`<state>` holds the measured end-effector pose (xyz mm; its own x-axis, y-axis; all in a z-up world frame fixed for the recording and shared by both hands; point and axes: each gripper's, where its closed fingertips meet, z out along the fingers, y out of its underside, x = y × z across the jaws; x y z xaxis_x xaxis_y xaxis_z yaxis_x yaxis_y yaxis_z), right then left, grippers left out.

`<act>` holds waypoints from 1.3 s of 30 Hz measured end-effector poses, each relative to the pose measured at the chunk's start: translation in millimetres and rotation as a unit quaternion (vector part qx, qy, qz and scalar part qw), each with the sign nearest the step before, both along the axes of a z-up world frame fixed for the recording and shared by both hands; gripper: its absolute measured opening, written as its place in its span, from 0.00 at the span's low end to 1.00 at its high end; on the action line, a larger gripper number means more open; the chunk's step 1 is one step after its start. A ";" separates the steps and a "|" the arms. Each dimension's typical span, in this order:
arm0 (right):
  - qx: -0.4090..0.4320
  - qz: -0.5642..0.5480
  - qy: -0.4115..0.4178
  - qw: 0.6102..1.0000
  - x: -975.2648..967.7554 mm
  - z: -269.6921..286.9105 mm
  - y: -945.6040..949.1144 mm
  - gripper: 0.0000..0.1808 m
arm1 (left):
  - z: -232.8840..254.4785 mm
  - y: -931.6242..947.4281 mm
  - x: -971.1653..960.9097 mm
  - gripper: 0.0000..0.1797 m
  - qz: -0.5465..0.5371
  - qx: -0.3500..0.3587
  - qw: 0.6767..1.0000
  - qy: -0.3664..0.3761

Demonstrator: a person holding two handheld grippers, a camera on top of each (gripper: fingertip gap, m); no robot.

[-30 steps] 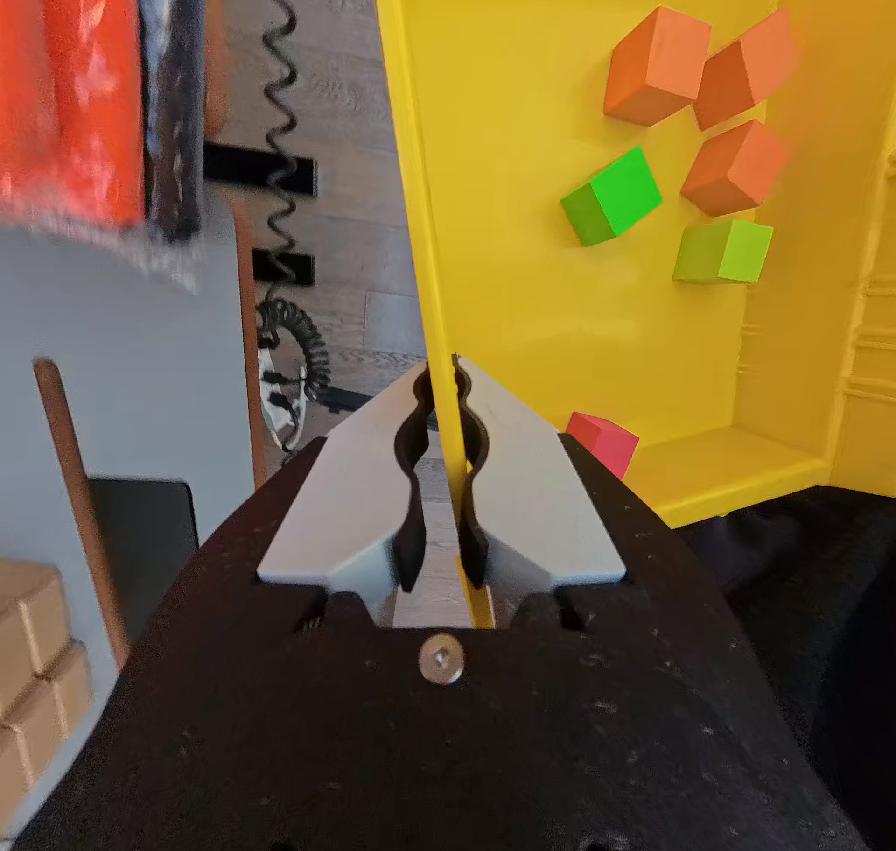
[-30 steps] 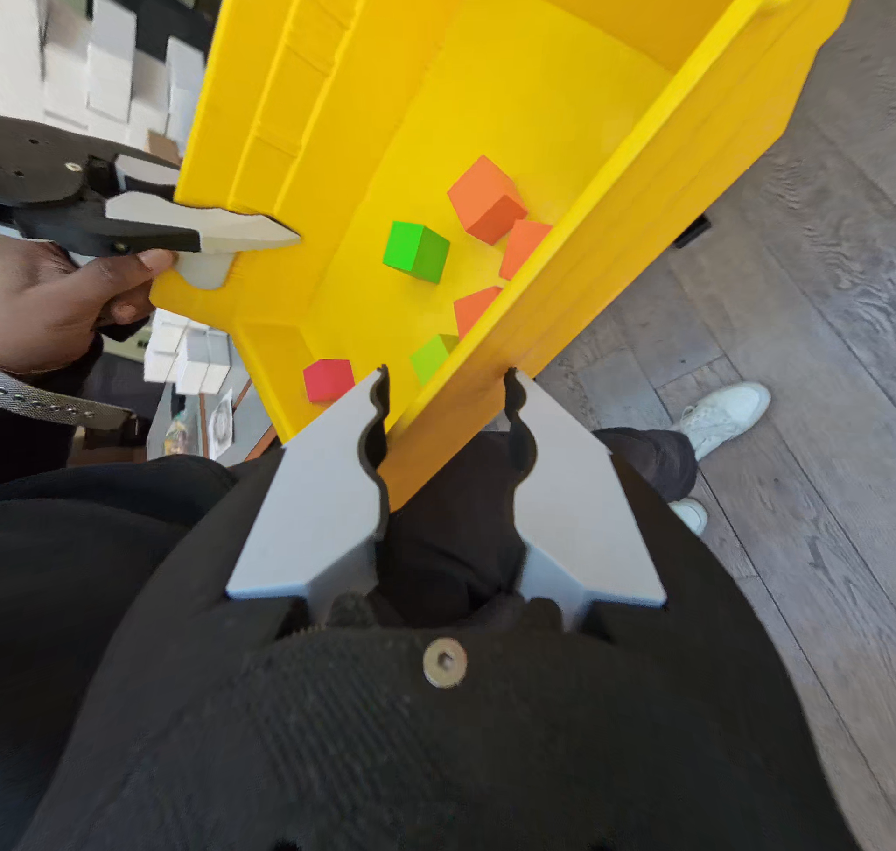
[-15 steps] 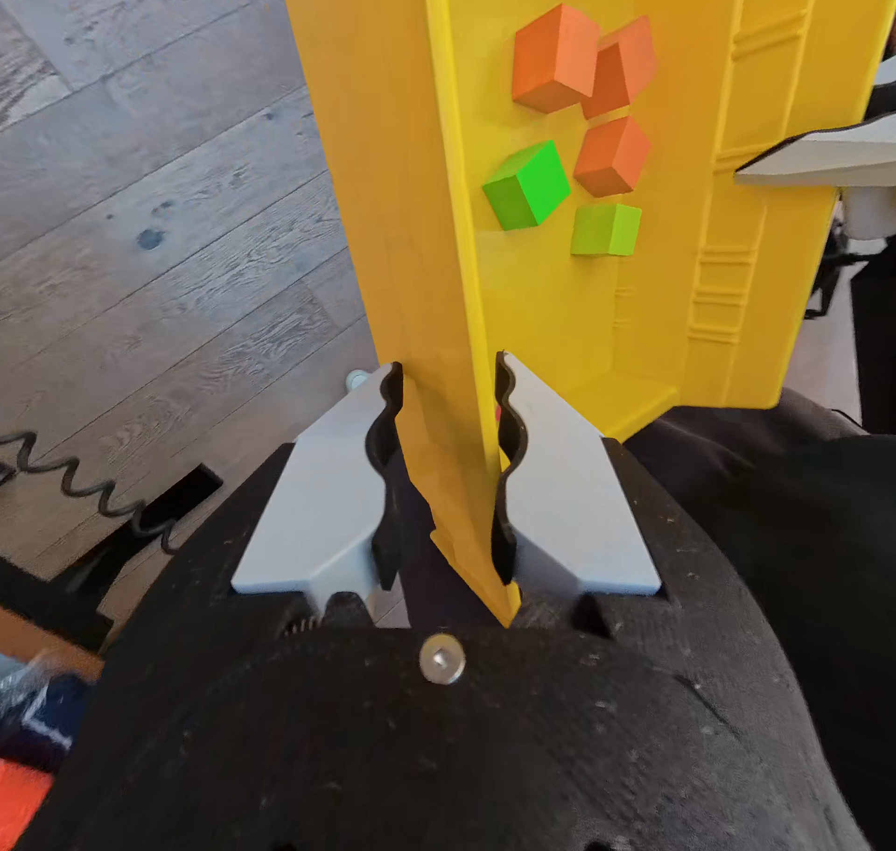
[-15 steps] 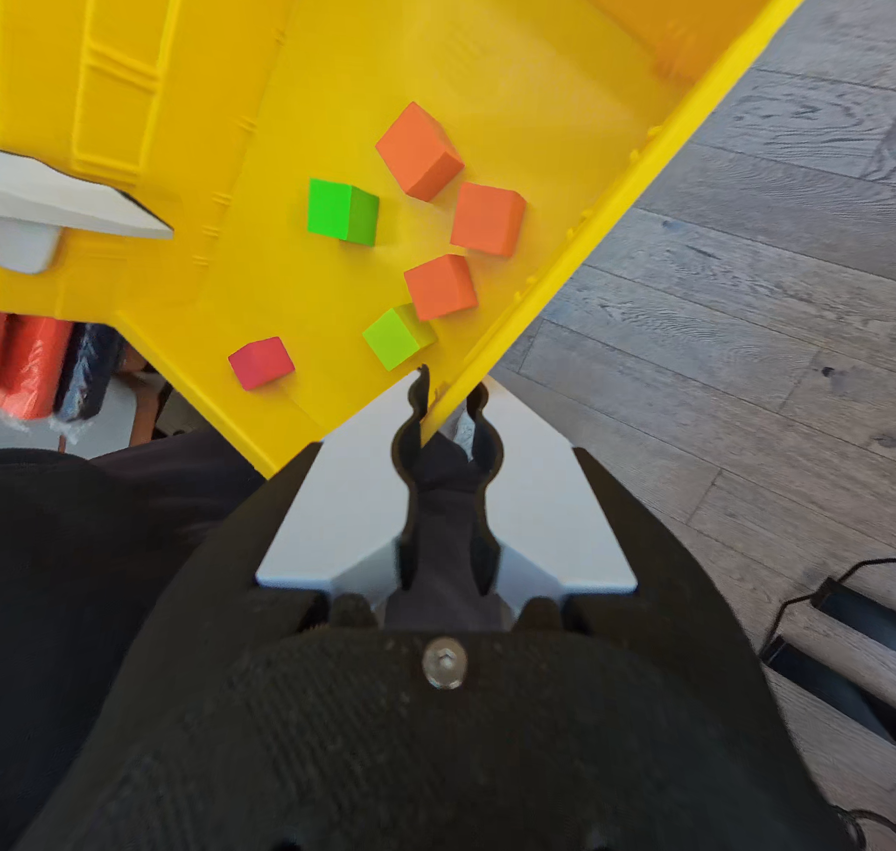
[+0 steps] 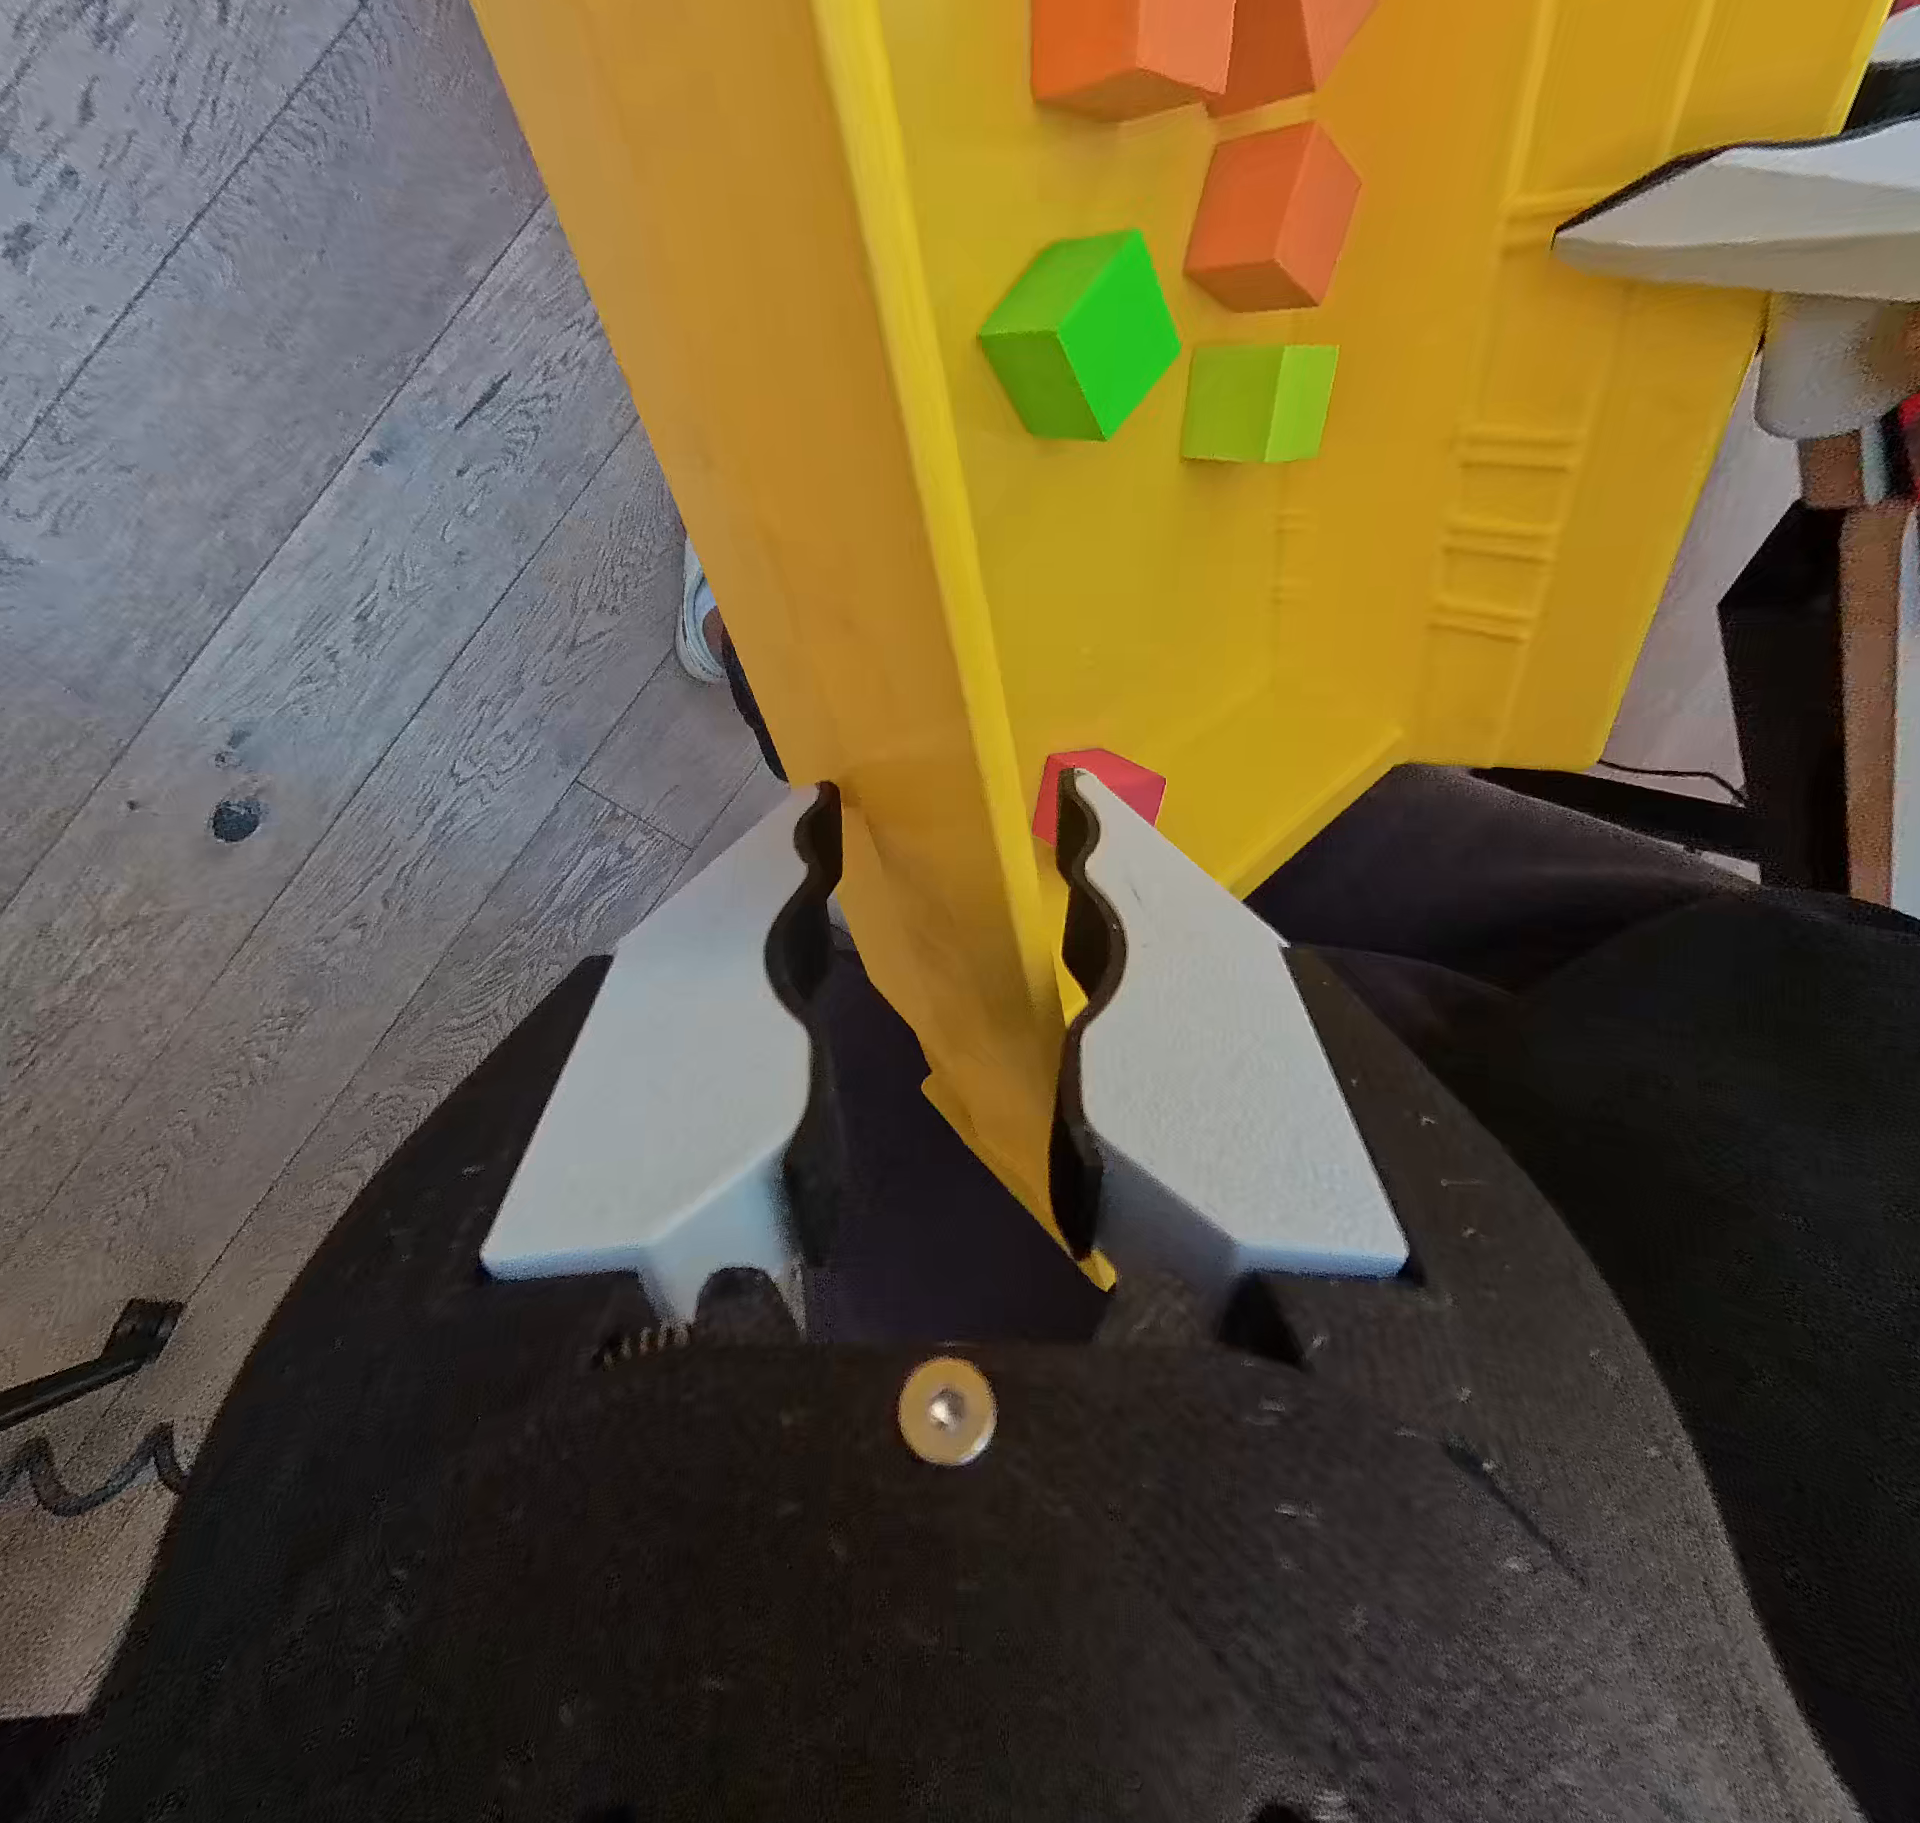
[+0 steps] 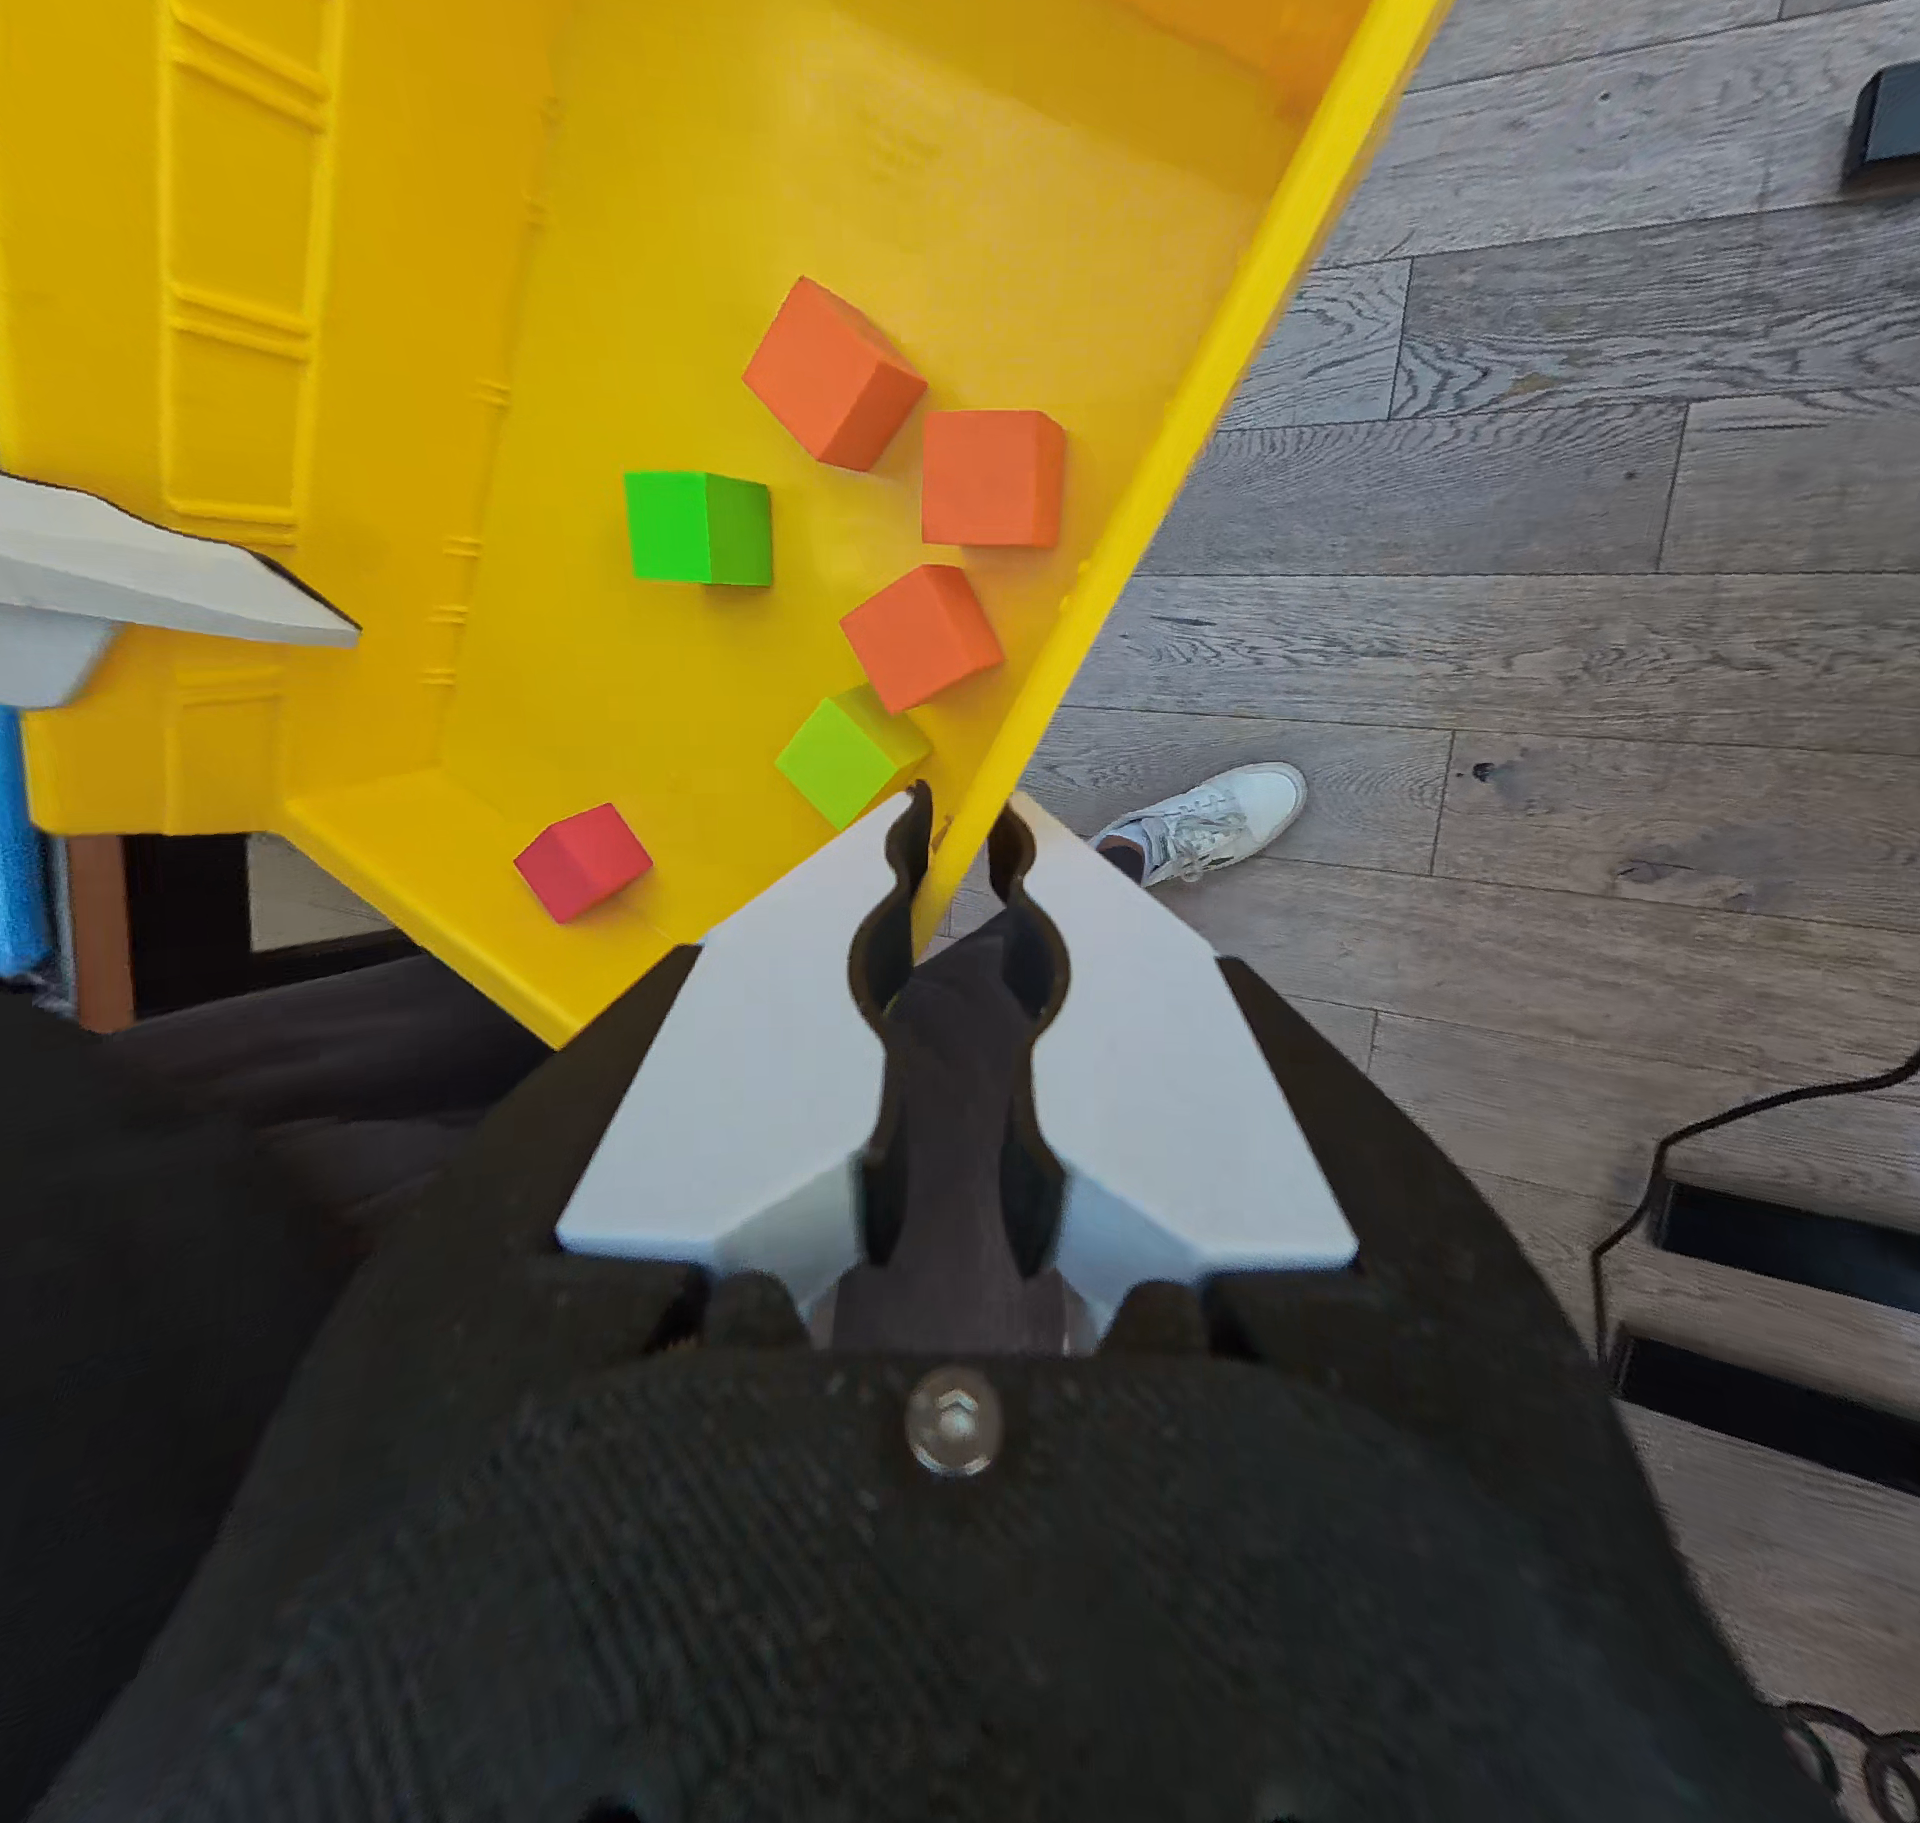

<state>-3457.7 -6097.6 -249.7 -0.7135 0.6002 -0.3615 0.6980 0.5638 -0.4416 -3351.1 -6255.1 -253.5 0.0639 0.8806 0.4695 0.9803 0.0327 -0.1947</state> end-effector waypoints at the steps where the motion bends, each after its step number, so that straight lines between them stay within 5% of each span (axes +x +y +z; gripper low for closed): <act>1: -0.005 -0.008 -0.011 1.000 -21.3 3.8 2.7 0.05 | 5.0 0.8 -26.0 0.22 -0.004 0.001 1.000 0.000; 11: -0.028 -0.088 0.047 0.995 -221.0 49.1 33.3 0.08 | 46.1 -3.1 -297.7 0.10 -0.099 -0.079 0.987 0.095; 19: -0.024 -0.232 0.033 0.972 -358.6 25.1 85.5 0.09 | 20.3 51.0 -502.9 0.04 -0.287 -0.134 0.940 0.128; 31: -0.013 -0.472 0.002 0.882 -532.2 10.8 121.5 0.10 | 0.3 138.2 -777.1 0.02 -0.516 -0.080 0.844 0.119; 39: 0.022 -0.531 0.010 0.847 -563.7 15.9 150.4 0.10 | -7.0 185.2 -826.2 0.02 -0.557 -0.037 0.822 0.115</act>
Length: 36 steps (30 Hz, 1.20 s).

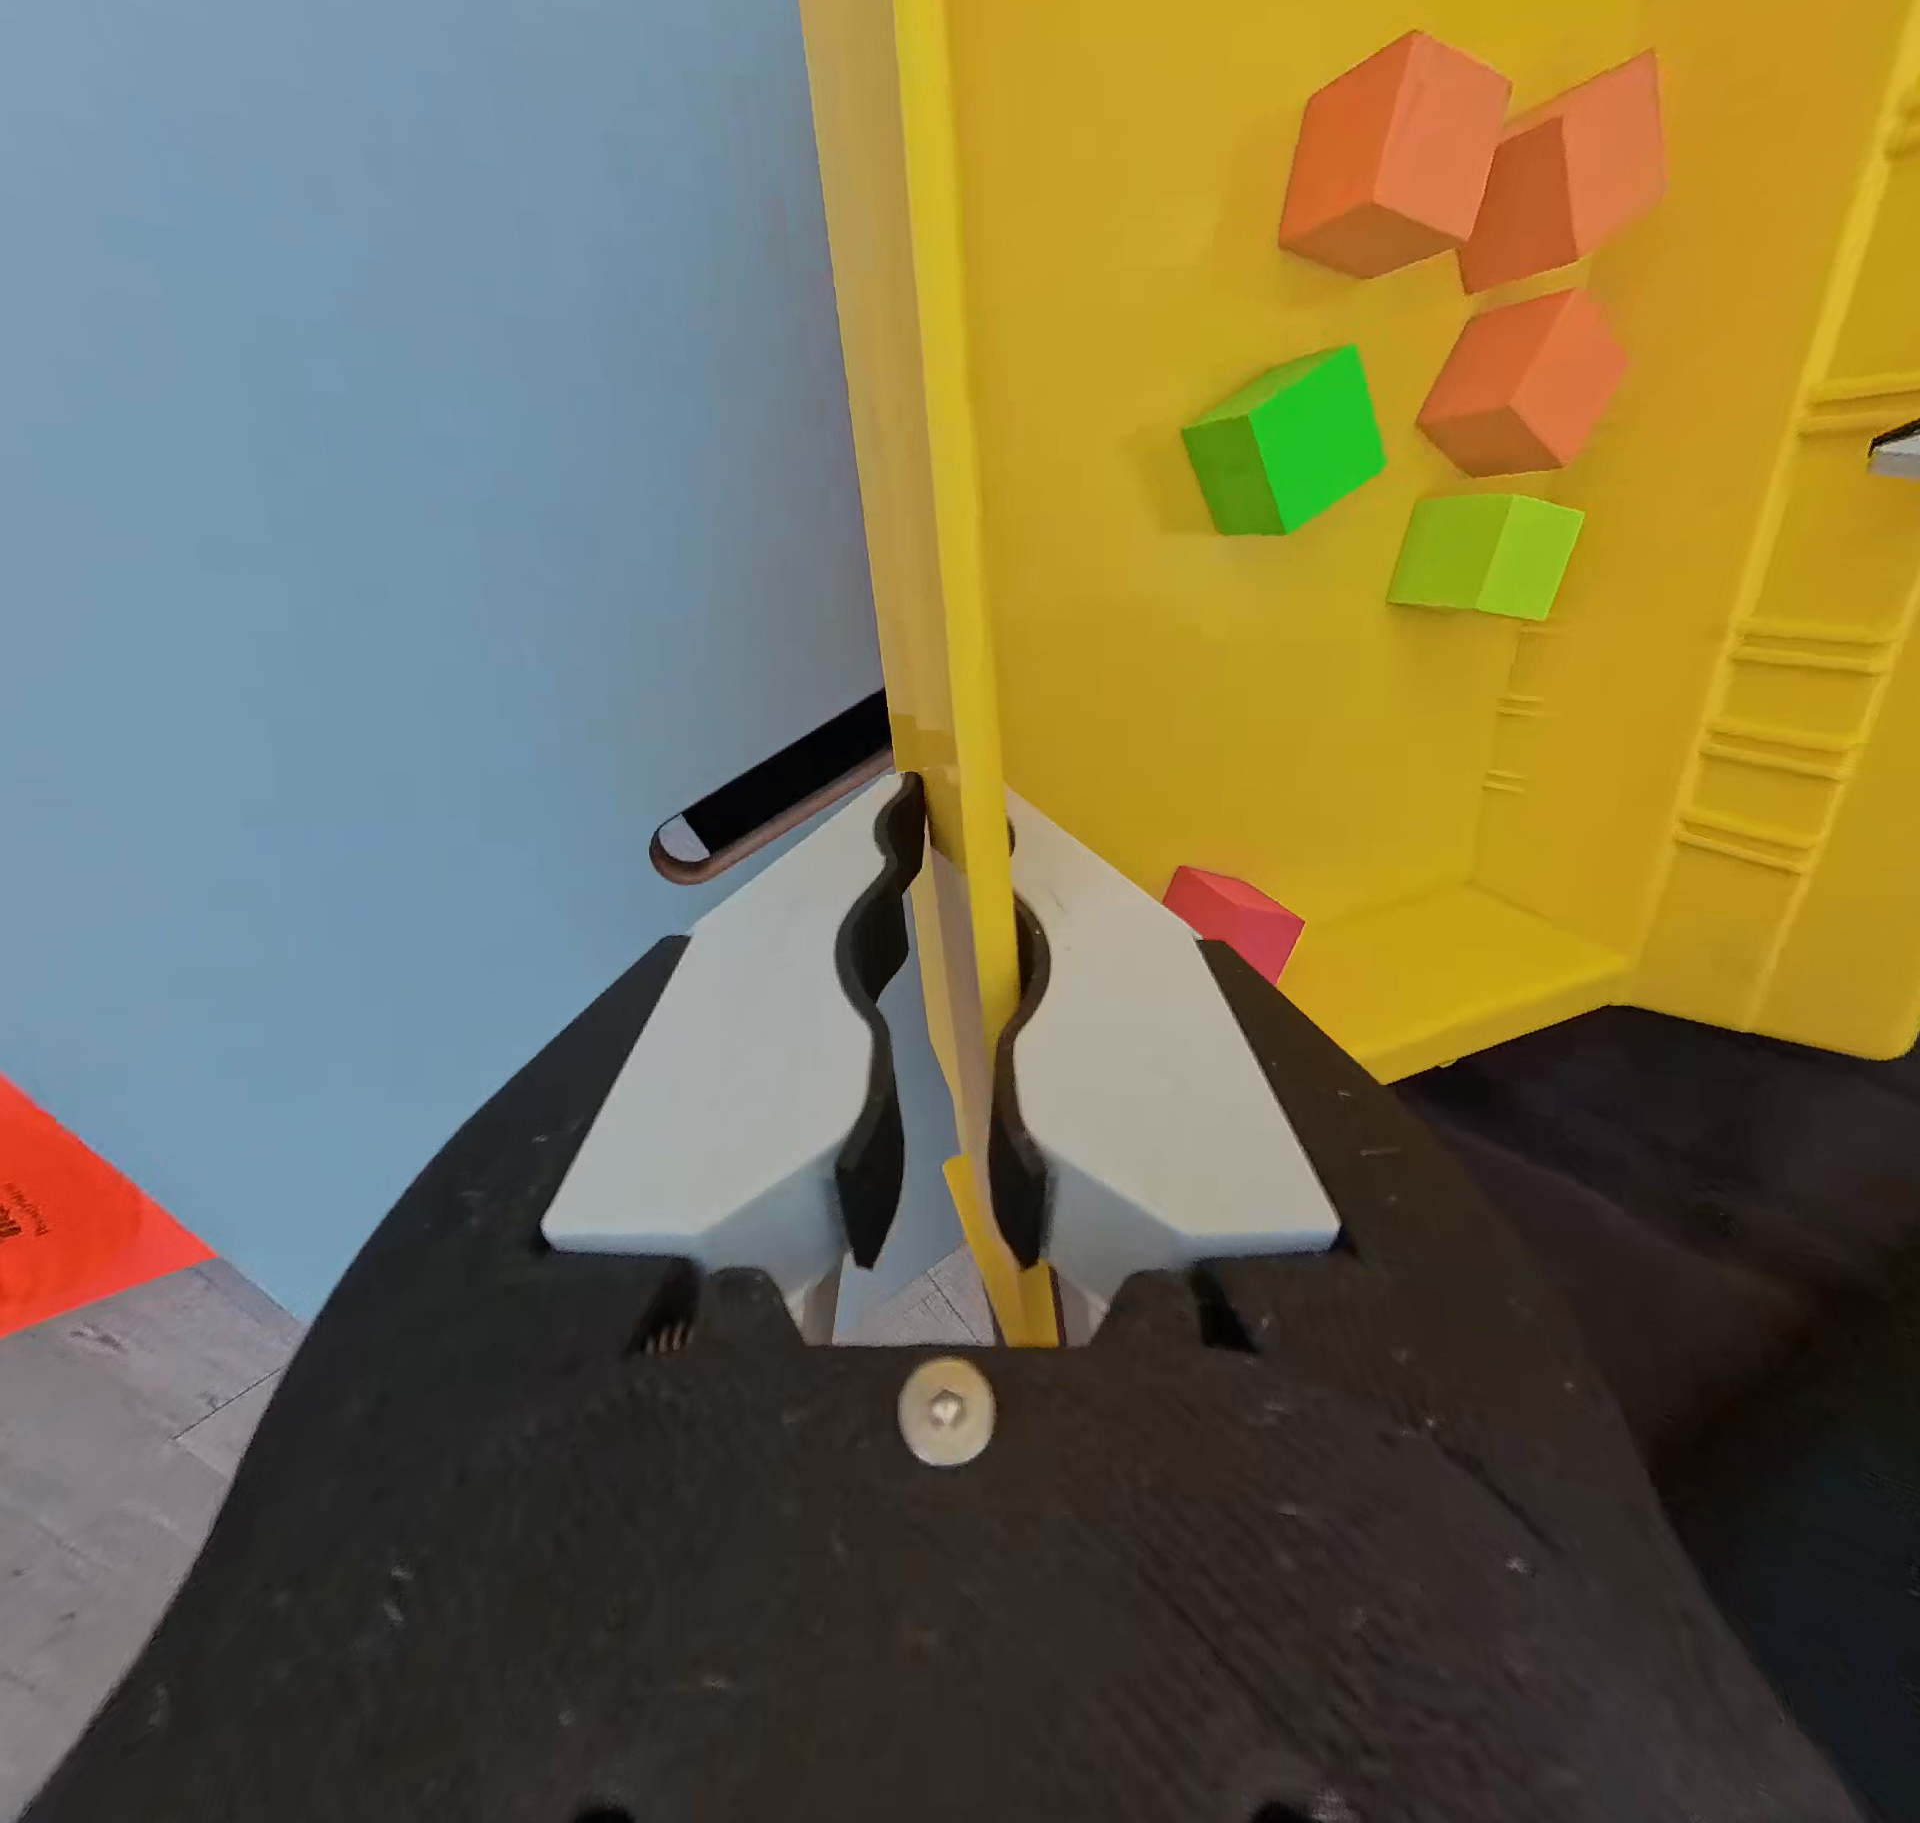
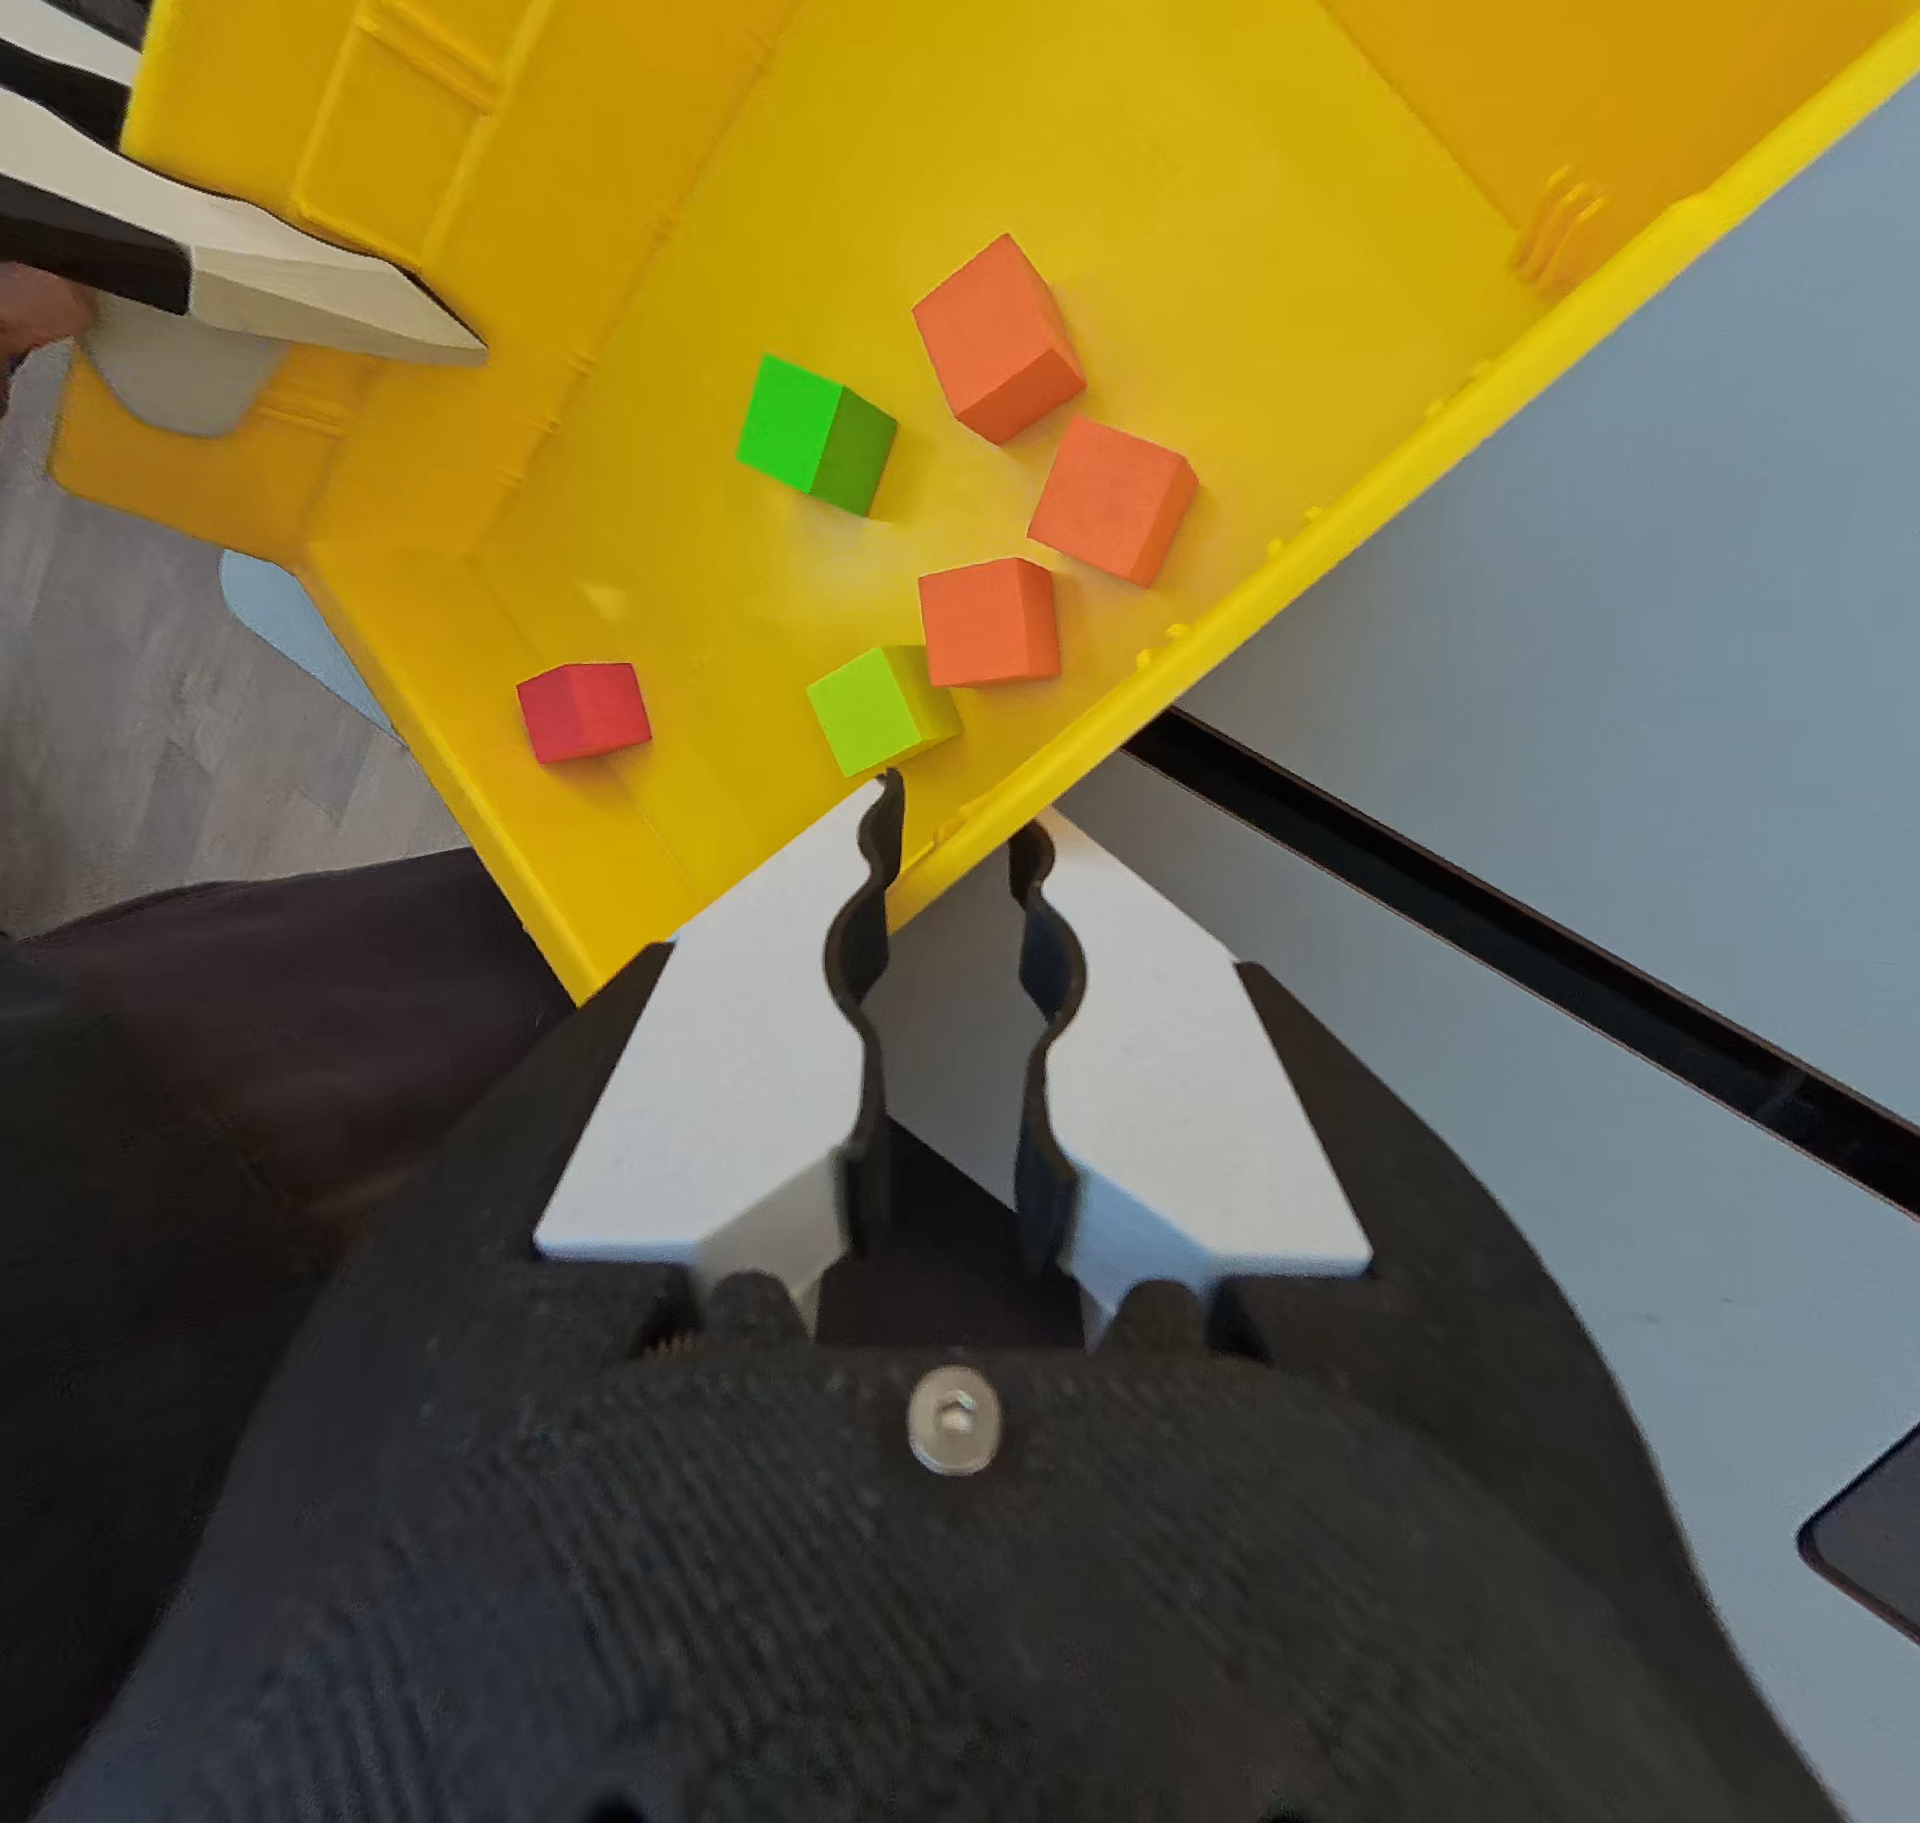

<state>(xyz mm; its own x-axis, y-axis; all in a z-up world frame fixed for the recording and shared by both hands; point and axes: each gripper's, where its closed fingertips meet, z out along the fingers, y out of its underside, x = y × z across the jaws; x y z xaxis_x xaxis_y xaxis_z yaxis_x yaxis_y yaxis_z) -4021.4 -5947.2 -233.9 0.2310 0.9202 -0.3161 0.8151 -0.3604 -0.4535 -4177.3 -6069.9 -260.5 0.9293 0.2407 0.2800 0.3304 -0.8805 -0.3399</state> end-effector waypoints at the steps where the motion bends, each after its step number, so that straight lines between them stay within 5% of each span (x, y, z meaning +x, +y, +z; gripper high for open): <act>1: 0.005 -0.006 -0.002 1.000 2.1 -0.8 1.9 0.10 | -2.2 5.1 -0.7 0.03 -0.002 -0.001 1.000 -0.011; 7: -0.027 -0.046 -0.002 0.999 19.3 -9.6 15.7 0.10 | -6.6 25.6 9.2 0.03 -0.055 -0.015 0.998 0.006; 20: -0.029 0.039 -0.004 0.999 -11.0 -54.7 12.9 0.12 | -46.8 -19.8 25.5 0.08 0.052 -0.056 0.997 -0.023; 30: -0.082 0.010 0.042 0.996 12.7 -37.2 4.3 0.28 | -34.9 -7.9 36.1 0.22 0.119 0.033 0.986 -0.110; 36: -0.112 0.016 0.025 0.993 17.4 -46.5 -23.6 0.34 | -44.6 -7.7 24.8 0.09 0.097 0.014 0.993 -0.071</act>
